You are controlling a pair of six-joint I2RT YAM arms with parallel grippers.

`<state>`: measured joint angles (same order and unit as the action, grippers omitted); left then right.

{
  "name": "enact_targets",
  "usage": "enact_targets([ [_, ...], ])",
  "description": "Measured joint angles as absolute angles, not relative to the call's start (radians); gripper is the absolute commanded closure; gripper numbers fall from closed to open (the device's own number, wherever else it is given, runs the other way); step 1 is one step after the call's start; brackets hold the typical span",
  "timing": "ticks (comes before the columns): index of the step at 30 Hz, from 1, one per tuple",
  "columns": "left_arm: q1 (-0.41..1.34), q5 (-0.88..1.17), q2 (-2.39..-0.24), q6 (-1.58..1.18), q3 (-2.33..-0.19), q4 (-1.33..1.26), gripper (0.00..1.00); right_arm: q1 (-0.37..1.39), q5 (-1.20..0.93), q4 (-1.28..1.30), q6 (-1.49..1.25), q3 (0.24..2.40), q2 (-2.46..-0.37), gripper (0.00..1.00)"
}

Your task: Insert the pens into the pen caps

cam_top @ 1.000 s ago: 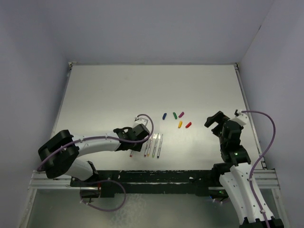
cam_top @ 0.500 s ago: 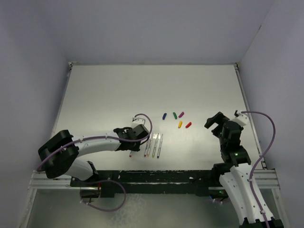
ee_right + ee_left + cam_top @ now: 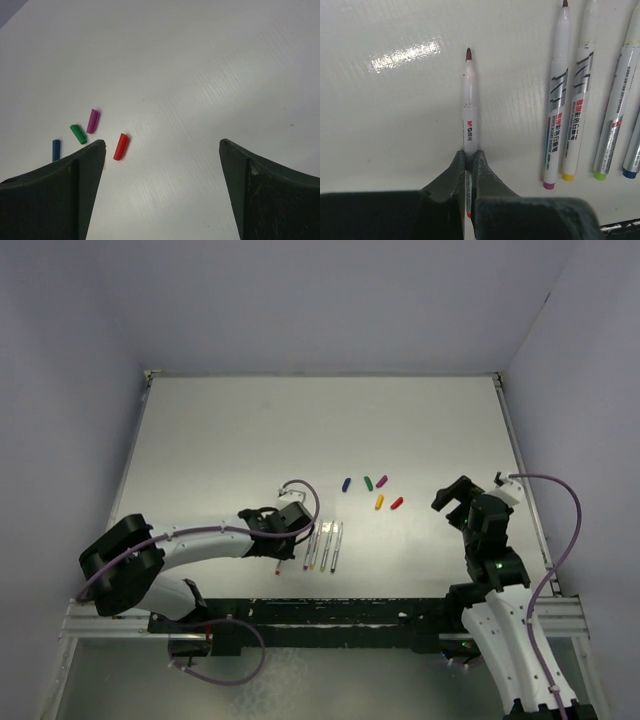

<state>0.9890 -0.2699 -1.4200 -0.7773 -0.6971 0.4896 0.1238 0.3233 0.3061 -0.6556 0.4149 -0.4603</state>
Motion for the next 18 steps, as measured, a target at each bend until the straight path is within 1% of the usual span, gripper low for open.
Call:
enact_targets([
  [3, 0.989, -0.265, -1.433, -0.775, -0.710, 0.501, 1.00, 0.124, 0.324, 0.318, -0.656, 0.434, -0.482, 0.02],
  [6, 0.989, -0.265, -1.447, -0.768, -0.723, 0.513, 1.00, 0.124, 0.331, 0.337, -0.646, 0.474, -0.528, 0.03],
  [10, 0.989, -0.266, -1.469, -0.751, -0.750, 0.540, 1.00, 0.124, 0.331, 0.357, -0.619, 0.519, -0.596, 0.11],
  [15, 0.989, -0.273, -1.460, -0.739, -0.754, 0.554, 1.00, 0.124, 0.326, 0.369, -0.597, 0.561, -0.688, 0.16],
  [18, 0.990, -0.274, -1.416, -0.736, -0.736, 0.577, 1.00, 0.124, 0.318, 0.371, -0.595, 0.562, -0.725, 0.19],
])
